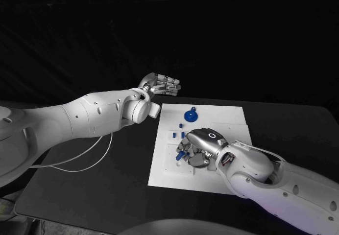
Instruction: Assemble the parts on the task board
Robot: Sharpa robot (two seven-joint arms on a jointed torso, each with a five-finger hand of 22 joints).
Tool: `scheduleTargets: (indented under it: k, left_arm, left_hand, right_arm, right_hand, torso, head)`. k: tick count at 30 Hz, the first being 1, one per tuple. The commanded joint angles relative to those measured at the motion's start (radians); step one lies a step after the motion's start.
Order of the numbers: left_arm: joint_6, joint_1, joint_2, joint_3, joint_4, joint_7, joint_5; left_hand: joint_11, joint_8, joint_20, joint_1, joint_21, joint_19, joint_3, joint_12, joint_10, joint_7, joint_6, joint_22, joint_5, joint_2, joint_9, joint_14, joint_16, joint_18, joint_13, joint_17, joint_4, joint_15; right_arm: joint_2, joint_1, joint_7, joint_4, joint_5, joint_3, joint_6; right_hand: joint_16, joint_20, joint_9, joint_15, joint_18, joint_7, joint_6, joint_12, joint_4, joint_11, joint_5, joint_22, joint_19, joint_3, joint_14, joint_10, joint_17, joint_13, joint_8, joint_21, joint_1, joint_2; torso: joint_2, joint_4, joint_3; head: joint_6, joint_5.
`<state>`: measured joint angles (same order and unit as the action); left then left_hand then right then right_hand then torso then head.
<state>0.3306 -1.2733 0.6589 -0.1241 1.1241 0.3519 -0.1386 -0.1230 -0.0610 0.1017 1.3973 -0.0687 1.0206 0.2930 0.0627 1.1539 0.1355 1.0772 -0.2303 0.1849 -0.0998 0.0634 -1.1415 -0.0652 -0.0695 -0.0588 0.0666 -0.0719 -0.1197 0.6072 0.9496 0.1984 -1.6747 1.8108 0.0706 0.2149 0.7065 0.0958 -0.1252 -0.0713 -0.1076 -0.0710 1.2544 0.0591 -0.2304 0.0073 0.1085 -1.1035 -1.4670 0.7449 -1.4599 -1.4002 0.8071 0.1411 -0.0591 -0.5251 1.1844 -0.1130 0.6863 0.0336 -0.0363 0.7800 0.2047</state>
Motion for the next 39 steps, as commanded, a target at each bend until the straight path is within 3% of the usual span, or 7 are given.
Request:
scheduleTargets:
  k: [1, 9, 12, 23, 39]
  left_arm:
    - [-0.015, 0.000, -0.003, 0.001, 0.001, 0.013, 0.006]
    - [-0.014, 0.000, -0.006, 0.001, -0.002, 0.013, 0.007]
    - [-0.015, 0.000, -0.008, 0.001, -0.002, 0.013, 0.007]
    - [-0.016, 0.000, -0.010, 0.001, -0.005, 0.013, 0.007]
    - [-0.018, 0.000, -0.011, 0.001, -0.008, 0.013, 0.007]
  left_hand:
    - [0.002, -0.002, 0.000, 0.001, -0.006, 0.005, -0.003, -0.003, -0.007, 0.001, -0.007, 0.001, -0.001, 0.008, 0.001, 0.005, 0.005, 0.006, 0.001, -0.001, 0.004, -0.001]
    - [0.001, -0.002, 0.001, -0.003, -0.006, 0.005, -0.005, -0.003, -0.008, 0.001, -0.007, 0.004, -0.005, 0.008, 0.000, 0.005, 0.004, 0.006, 0.001, -0.001, 0.006, -0.001]
    - [0.001, -0.002, 0.001, -0.003, -0.006, 0.005, -0.005, -0.003, -0.008, 0.001, -0.007, 0.004, -0.005, 0.008, 0.000, 0.005, 0.004, 0.006, 0.001, -0.001, 0.006, -0.001]
    - [0.001, -0.002, 0.001, -0.003, -0.006, 0.005, -0.005, -0.003, -0.008, 0.001, -0.007, 0.004, -0.005, 0.008, 0.000, 0.005, 0.004, 0.006, 0.001, -0.001, 0.006, -0.001]
    - [0.001, -0.002, 0.001, -0.003, -0.006, 0.005, -0.005, -0.003, -0.008, 0.001, -0.007, 0.004, -0.005, 0.008, 0.000, 0.005, 0.004, 0.006, 0.001, -0.001, 0.006, -0.001]
  right_arm:
    - [-0.007, -0.001, 0.001, 0.004, 0.050, -0.004, -0.028]
    - [-0.018, -0.001, 0.024, 0.016, 0.080, -0.023, -0.032]
    - [-0.019, -0.001, 0.030, 0.017, 0.088, -0.029, -0.033]
    - [-0.023, -0.001, 0.039, 0.017, 0.101, -0.036, -0.053]
    - [-0.022, -0.002, 0.042, 0.010, 0.106, -0.038, -0.067]
  right_hand:
    - [-0.001, 0.004, -0.011, -0.006, -0.018, 0.000, 0.005, 0.005, -0.002, -0.001, 0.005, -0.001, -0.038, -0.005, 0.003, -0.004, 0.000, -0.001, -0.005, 0.005, -0.003, 0.010]
    - [-0.001, 0.004, -0.010, -0.005, -0.018, 0.000, 0.006, 0.005, -0.006, -0.001, 0.004, -0.005, -0.038, -0.003, 0.003, -0.004, 0.000, -0.002, -0.005, 0.003, -0.005, 0.011]
    - [-0.001, 0.004, -0.010, -0.005, -0.018, 0.000, 0.006, 0.005, -0.007, -0.002, 0.002, -0.006, -0.038, -0.001, 0.002, -0.005, -0.001, -0.002, -0.005, 0.003, -0.006, 0.010]
    - [-0.001, 0.004, -0.010, -0.005, -0.018, 0.000, 0.006, 0.005, -0.007, -0.002, 0.002, -0.006, -0.038, -0.001, 0.002, -0.005, -0.001, -0.002, -0.005, 0.003, -0.006, 0.010]
    - [-0.001, 0.005, -0.009, -0.006, -0.017, 0.000, 0.008, 0.005, -0.011, -0.002, 0.002, -0.012, -0.038, 0.000, 0.002, -0.007, -0.002, -0.003, -0.005, 0.003, -0.007, 0.011]
  torso:
    - [0.000, -0.0006, -0.0002]
    - [-0.001, -0.0009, 0.0008]
    - [0.000, -0.0002, 0.0008]
    - [-0.001, 0.0003, 0.0002]
    - [0.000, -0.0003, 0.0002]
  head:
    - [0.003, 0.001]
    - [0.016, 0.005]
    - [0.013, 0.005]
    - [0.016, 0.011]
    - [0.018, 0.012]
